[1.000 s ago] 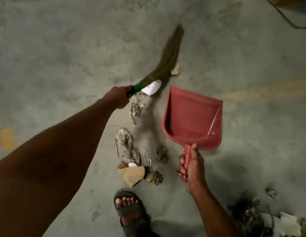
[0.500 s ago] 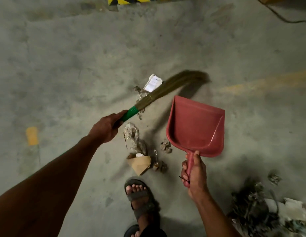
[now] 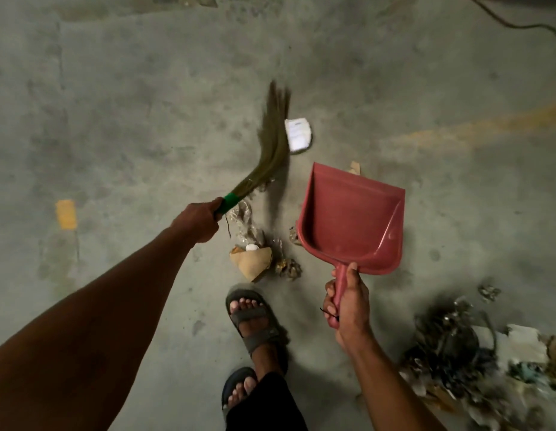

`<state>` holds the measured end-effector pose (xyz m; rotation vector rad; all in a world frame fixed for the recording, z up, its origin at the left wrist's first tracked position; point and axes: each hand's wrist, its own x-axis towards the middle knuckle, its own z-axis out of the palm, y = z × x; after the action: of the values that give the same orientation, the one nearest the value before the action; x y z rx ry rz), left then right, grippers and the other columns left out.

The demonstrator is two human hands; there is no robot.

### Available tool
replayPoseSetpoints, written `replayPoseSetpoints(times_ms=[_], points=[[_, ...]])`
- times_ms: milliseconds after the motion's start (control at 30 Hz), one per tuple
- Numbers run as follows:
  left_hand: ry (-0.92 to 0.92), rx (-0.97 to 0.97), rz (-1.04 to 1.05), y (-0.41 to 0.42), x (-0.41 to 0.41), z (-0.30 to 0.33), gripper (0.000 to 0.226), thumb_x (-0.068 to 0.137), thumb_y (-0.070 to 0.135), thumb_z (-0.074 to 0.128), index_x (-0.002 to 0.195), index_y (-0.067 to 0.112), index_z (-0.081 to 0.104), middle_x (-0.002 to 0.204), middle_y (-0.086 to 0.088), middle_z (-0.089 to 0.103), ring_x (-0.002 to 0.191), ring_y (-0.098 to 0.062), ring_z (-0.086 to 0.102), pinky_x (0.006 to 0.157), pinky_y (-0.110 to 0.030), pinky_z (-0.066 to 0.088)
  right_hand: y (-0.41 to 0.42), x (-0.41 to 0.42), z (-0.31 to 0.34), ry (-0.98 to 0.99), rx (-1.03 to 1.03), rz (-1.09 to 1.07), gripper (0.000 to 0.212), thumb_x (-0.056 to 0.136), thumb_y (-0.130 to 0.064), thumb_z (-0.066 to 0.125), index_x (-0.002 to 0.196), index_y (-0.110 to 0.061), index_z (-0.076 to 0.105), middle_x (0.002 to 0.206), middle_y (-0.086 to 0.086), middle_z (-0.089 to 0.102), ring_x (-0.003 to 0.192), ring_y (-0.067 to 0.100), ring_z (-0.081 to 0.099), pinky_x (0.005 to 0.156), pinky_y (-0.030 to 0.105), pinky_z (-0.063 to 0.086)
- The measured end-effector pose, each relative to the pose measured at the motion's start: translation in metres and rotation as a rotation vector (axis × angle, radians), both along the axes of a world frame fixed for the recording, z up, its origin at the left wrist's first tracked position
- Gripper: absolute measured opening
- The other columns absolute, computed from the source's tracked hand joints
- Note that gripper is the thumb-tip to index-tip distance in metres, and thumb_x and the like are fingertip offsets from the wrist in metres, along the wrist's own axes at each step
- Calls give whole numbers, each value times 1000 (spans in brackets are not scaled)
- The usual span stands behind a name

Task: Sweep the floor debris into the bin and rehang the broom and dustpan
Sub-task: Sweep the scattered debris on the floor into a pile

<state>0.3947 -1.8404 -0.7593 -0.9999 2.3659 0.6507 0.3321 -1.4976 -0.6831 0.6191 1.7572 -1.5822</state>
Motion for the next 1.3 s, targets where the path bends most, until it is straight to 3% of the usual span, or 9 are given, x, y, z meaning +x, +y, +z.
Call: replayPoseSetpoints(times_ms=[67,267,400,533,733,867,1000,1167,1300], points=[[-12,13,-83,26,1,1,57,108,29,46,160,43,30,110,-10,62,86,-22,60,71,-35,51,13,9,2,1,13,-19,49,106,-61,41,95,-16,57,62,0,50,36,12,32,42,18,24],[61,112,-318,86,18,10,58,108,34,47,162,42,27,128,-8,65,108,-28,63,87,-43,55,50,25,18,-13,9,-81,47,107,-59,41,97,-16,56,61,0,49,34,11,32,39,15,24],[248,122,-251,101,47,17,57,108,34,49,161,42,29,125,-7,66,106,-29,64,85,-46,56,70,24,34,10,-8,-75,46,107,-60,41,97,-18,56,62,-1,48,35,11,31,39,16,24],[380,21,-148,101,60,18,58,107,29,50,161,35,31,117,-17,67,97,-38,66,78,-47,57,90,21,40,20,-2,-79,47,106,-62,41,97,-19,56,62,-2,49,36,10,32,39,16,24],[167,-46,-16,137,9,17,55,107,25,48,161,27,35,121,-24,66,105,-44,65,84,-43,56,128,28,27,-3,10,-110,47,106,-61,41,97,-18,57,62,0,49,35,11,33,38,16,24],[123,21,-100,200,-23,7,51,105,26,50,156,27,44,120,-21,68,102,-41,68,87,-43,58,168,32,17,-17,-1,-141,47,106,-61,42,98,-17,58,61,0,48,34,10,33,37,15,24],[102,111,-205,273,-37,-10,55,105,37,47,158,45,34,117,-15,67,91,-32,69,78,-42,61,215,31,13,-40,-3,-161,49,104,-65,42,98,-19,58,62,-2,48,35,9,32,37,14,23],[72,90,-442,345,-30,-7,59,107,30,47,162,43,27,103,-1,54,90,-23,57,72,-36,48,258,23,19,-44,26,-147,49,105,-65,40,96,-21,58,62,-3,49,37,10,32,36,15,25],[118,142,-484,353,1,-5,58,107,34,46,159,52,24,115,3,59,97,-20,59,75,-40,54,274,20,26,-44,32,-125,49,104,-66,40,98,-21,58,63,-3,50,38,10,33,37,16,26]])
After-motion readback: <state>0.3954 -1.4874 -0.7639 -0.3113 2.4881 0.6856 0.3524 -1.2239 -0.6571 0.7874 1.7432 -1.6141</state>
